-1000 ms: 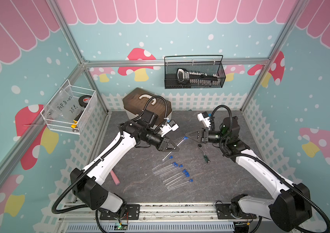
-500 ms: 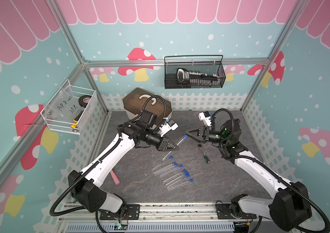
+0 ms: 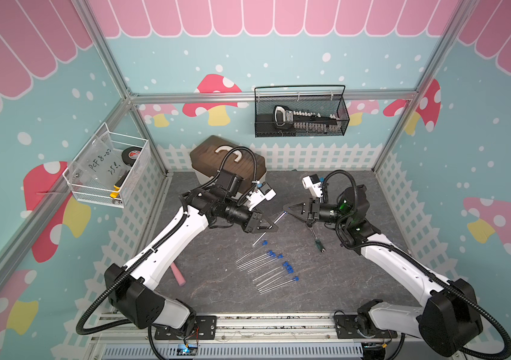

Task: Remove stoppers from test tubes
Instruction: Open the stopper on the test tube.

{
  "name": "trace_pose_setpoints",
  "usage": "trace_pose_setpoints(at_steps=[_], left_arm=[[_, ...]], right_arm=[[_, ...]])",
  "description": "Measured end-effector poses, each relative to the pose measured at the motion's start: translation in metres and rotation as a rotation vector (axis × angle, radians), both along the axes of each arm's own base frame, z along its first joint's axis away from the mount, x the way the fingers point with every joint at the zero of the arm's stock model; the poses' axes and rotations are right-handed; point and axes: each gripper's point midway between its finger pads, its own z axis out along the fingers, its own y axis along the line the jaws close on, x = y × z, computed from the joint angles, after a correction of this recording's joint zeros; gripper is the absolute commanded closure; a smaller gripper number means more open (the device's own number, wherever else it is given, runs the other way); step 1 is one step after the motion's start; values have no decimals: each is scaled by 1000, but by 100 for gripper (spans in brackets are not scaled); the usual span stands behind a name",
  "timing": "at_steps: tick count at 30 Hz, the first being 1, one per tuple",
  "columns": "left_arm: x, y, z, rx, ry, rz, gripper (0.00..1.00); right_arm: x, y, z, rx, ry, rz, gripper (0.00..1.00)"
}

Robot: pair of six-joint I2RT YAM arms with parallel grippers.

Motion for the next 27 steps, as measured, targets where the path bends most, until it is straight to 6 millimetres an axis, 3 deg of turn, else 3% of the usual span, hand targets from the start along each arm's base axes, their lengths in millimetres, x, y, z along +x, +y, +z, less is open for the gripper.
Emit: trace_pose_setpoints(at_steps=[6, 27], left_arm=[[-1, 1, 0, 0, 2, 3, 100], [2, 2, -6, -6, -31, 26, 100]], right_arm=[[0, 1, -1, -1, 1, -5, 100], [6, -2, -7, -19, 52, -47, 100]])
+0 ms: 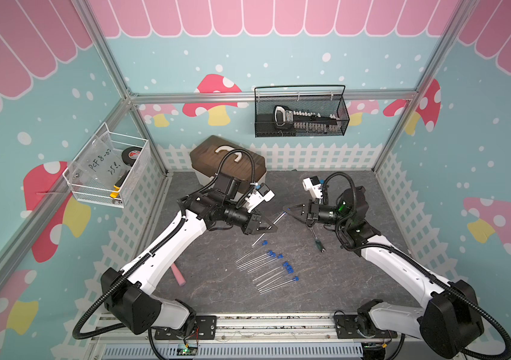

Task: Remove stoppers from test tubes
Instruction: Open the stopper on the test tube.

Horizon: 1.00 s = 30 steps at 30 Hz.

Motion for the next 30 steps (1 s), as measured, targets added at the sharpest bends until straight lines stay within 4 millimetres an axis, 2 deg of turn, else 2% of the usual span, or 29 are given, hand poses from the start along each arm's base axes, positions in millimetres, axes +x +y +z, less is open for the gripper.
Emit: trace_pose_setpoints(at_steps=[13, 30], left_arm=[[7, -5, 8, -35, -60, -3, 100], [19, -3, 11, -39, -101, 27, 100]], right_arm=[[1, -17, 5, -115, -75, -124, 100], [15, -15, 11, 63, 32, -123, 100]])
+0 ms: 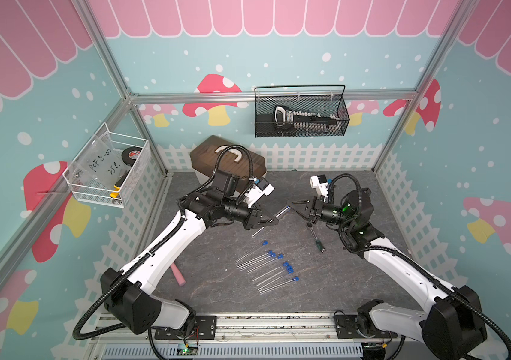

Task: Remove stoppers from test tubes
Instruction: Open the stopper on the test tube.

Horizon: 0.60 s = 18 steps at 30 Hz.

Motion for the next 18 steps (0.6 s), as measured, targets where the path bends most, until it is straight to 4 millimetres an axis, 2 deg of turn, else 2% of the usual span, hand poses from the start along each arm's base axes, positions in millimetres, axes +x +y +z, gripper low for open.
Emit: trace_pose_setpoints(at_steps=[8, 13, 16, 18], left_arm=[[1, -1, 1, -4, -11, 0, 100], [-1, -4, 5, -19, -20, -15, 100], [-11, 7, -11, 33, 73, 1, 100], [-15, 10, -17, 53, 110, 4, 100]], right_arm=[[-2, -8, -6, -63, -10, 2, 100], [-3, -13, 3, -170, -97, -16, 100], [21, -42, 17, -192, -160, -171, 100], [29, -53, 24, -193, -182, -236, 100]])
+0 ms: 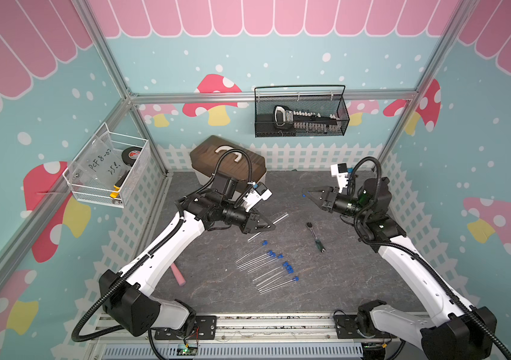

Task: Remove stoppers from test tubes
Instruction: Open the stopper on the test tube, then place the test tube at the center of the board, then place the stopper at the center of the board.

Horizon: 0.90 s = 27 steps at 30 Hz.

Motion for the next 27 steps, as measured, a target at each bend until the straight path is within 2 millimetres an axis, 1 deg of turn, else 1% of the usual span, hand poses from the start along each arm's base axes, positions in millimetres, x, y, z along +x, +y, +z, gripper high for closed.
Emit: trace_pose_setpoints(at_steps=[3, 5, 6, 8, 11, 14, 15, 17, 19, 22, 25, 27], left_arm=[[-4, 2, -3, 14, 26, 0, 100], [-5, 3, -5, 22, 35, 2, 100], [-4, 3, -6, 28, 36, 6, 100], [-1, 6, -11, 56, 29, 26, 100], [12, 14, -25, 144, -2, 97, 100], [35, 27, -51, 279, -22, 198, 100], [44, 31, -63, 335, -25, 228, 100], [60, 40, -89, 436, -26, 274, 100], [77, 47, -119, 537, -30, 308, 100], [101, 55, -159, 657, -43, 338, 100], [125, 58, -194, 745, -62, 357, 100], [139, 56, -211, 772, -83, 362, 100]], right_arm=[[4, -5, 9, 30, -32, -41, 100], [5, -5, 10, 46, -29, -44, 100], [7, -4, 9, 48, -24, -43, 100], [9, -3, -1, 26, 6, -38, 100], [13, -2, -29, -57, 86, -36, 100], [17, -3, -62, -164, 174, -30, 100], [18, -2, -73, -197, 203, -25, 100], [20, 0, -103, -266, 275, -10, 100], [20, 4, -138, -332, 361, 15, 100], [17, 9, -184, -412, 479, 45, 100], [16, 13, -216, -453, 569, 69, 100], [15, 14, -235, -471, 622, 79, 100]])
